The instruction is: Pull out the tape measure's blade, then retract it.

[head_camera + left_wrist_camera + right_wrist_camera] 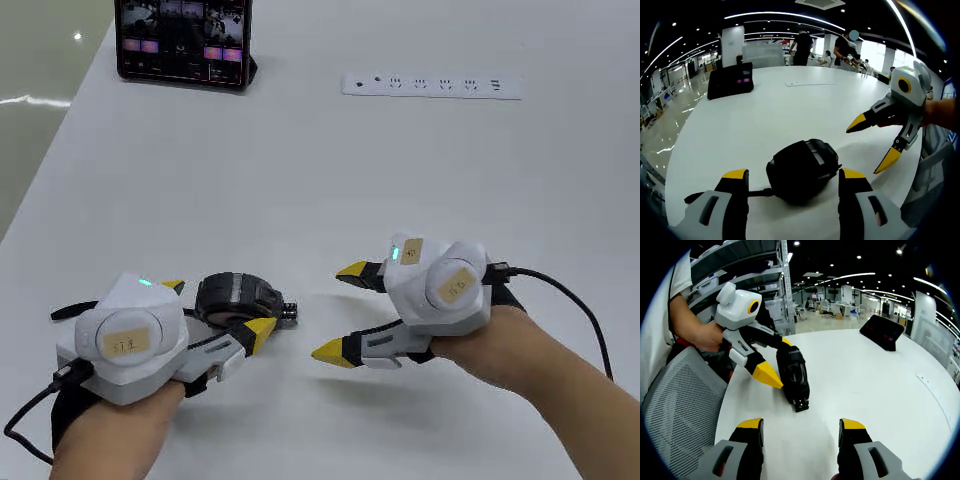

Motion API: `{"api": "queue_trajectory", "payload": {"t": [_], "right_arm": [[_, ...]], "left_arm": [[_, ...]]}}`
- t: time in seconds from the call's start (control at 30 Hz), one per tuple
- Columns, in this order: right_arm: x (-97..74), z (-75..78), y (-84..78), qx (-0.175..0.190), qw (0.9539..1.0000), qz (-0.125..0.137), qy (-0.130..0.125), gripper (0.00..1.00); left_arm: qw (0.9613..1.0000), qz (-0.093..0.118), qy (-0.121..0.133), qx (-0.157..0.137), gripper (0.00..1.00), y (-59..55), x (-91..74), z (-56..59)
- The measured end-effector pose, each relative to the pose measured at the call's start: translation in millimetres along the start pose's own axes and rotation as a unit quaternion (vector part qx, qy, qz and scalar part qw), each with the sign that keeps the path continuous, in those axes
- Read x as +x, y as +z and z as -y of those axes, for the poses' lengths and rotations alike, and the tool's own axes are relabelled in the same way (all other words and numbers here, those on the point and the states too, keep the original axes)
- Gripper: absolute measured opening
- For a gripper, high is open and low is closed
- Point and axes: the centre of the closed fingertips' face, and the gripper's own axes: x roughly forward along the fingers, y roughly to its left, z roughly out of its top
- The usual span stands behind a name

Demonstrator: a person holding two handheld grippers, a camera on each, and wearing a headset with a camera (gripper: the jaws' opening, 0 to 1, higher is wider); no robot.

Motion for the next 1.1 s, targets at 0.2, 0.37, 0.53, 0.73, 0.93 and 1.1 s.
{"api": "queue_trajectory", "payload": {"t": [0.2, 0.37, 0.53, 0.73, 0.93, 1.1], "right_arm": [[-14.6, 0.1, -8.8, 0.008, 0.9998, -0.007, -0.019, 0.63], [-29.3, 0.9, -13.8, 0.017, 0.9993, -0.007, -0.031, 0.67], [-40.5, 0.1, -20.5, 0.019, 0.999, -0.014, -0.038, 0.69], [-50.9, 0.1, -20.5, 0.021, 0.9986, -0.012, -0.047, 0.73], [-59.1, -4.8, -25.2, 0.025, 0.9985, -0.014, -0.047, 0.76], [-69.0, -5.7, -30.1, 0.032, 0.9979, -0.014, -0.055, 0.77]], "left_arm": [[0.9996, -0.001, -0.012, 0.025, 0.71, 4.0, -7.9, -0.2], [0.9984, 0.004, -0.028, 0.049, 0.71, 12.3, -13.5, 4.9], [0.9968, 0.007, -0.047, 0.065, 0.72, 16.4, -20.1, 12.3], [0.9955, 0.009, -0.057, 0.076, 0.72, 16.3, -23.3, 13.7], [0.9937, 0.015, -0.067, 0.089, 0.78, 16.7, -29.0, 15.9], [0.9923, 0.013, -0.077, 0.096, 0.8, 13.5, -34.3, 16.6]]}}
